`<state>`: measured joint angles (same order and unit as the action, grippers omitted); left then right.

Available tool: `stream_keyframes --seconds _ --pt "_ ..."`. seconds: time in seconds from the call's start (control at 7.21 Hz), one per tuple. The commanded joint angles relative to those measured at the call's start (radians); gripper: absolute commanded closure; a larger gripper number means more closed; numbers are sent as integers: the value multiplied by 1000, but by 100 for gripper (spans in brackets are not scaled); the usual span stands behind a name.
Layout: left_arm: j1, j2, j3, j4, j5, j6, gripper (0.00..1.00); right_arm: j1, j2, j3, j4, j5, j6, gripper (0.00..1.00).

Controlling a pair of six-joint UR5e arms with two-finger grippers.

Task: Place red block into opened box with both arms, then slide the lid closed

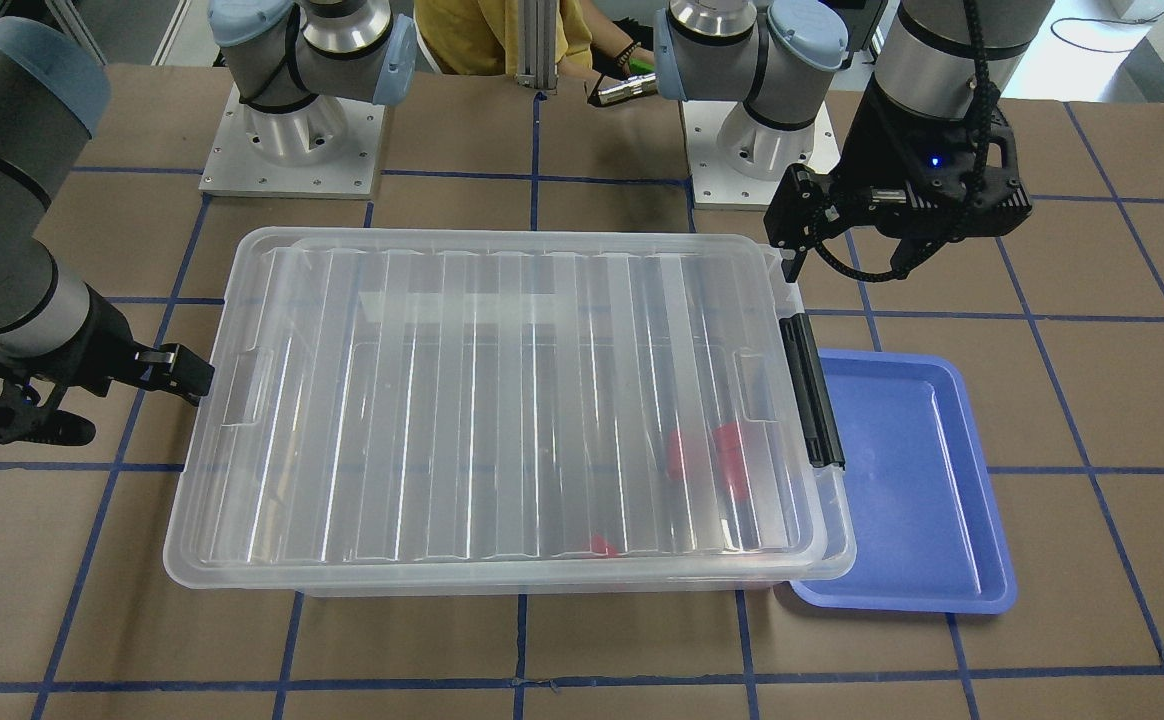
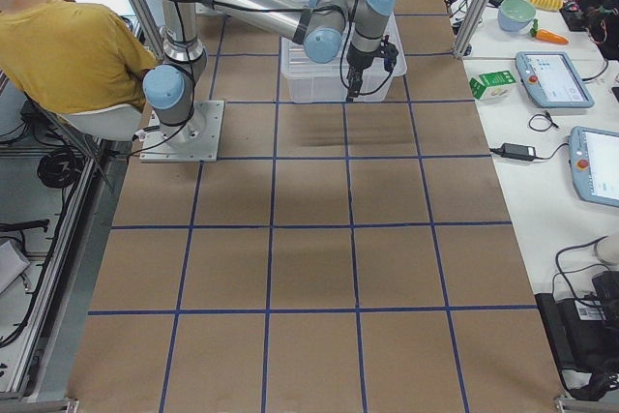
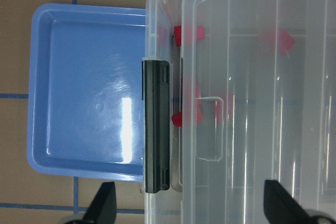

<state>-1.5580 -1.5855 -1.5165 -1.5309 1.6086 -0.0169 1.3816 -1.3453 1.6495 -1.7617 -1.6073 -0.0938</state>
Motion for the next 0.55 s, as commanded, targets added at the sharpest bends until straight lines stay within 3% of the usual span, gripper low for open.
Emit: stream_keyframes --seconds 0.0,0.42 --pt "-1 -1 -1 0 -1 0 0 16 -2 -2 -10 3 9 0" --pt "-1 -1 -1 0 5 3 0 42 3 -34 -35 -5 3 0"
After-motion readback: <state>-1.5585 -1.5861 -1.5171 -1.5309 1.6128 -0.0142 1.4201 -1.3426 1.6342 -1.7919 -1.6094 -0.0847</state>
